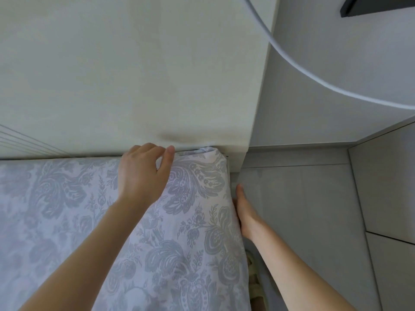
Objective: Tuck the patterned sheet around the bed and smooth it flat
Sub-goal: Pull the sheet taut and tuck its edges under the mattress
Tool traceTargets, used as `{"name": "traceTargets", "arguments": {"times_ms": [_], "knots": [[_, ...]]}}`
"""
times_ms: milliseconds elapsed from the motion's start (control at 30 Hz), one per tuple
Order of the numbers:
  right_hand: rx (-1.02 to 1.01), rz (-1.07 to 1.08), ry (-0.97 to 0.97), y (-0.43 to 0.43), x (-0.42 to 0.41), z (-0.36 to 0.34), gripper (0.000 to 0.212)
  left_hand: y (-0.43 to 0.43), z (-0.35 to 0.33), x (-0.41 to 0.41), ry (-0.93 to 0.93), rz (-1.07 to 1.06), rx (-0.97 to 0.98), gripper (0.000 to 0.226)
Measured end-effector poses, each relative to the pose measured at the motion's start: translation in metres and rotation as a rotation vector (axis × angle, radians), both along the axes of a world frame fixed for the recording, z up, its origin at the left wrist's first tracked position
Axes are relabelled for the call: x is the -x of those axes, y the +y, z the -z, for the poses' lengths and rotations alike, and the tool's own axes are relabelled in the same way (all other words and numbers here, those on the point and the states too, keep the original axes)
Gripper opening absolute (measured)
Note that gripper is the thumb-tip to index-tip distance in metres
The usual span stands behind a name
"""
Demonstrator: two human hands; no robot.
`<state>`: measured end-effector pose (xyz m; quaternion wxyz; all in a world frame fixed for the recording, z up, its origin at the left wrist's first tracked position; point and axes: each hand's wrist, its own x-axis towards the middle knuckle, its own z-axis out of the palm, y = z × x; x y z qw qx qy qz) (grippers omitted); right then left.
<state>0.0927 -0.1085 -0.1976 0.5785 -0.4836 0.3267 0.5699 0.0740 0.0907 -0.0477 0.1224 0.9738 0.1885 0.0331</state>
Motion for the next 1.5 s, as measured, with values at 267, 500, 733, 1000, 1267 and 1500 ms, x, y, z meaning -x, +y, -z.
{"name": "traceTargets", "arguments": {"times_ms": [267, 500, 733, 1000, 1267, 1500], "knots": [[0.134, -0.117, -1.177, 0.019, -0.032, -0.049, 0.048, 0.002, 0.025, 0.009, 0.133, 0.022, 0.095, 0.068], [-0.041, -0.287, -0.972, 0.035, -0.054, -0.042, 0.049, 0.001, 0.042, 0.010, 0.201, 0.051, 0.125, 0.073], [-0.032, -0.232, -0.672, 0.032, -0.069, -0.038, 0.043, 0.004, 0.072, -0.011, 0.344, 0.056, 0.059, 0.063], [0.005, 0.218, -0.304, 0.033, -0.076, -0.062, 0.020, -0.001, 0.046, -0.016, 0.364, 0.008, 0.095, 0.039], [0.327, 0.274, -0.488, -0.033, 0.016, -0.057, 0.016, -0.034, 0.022, 0.041, -0.043, 0.335, 0.074, 0.029], [0.086, 0.227, -0.264, -0.038, 0.090, -0.052, 0.039, -0.069, 0.044, -0.018, 0.254, 0.794, 0.043, 0.041]]}}
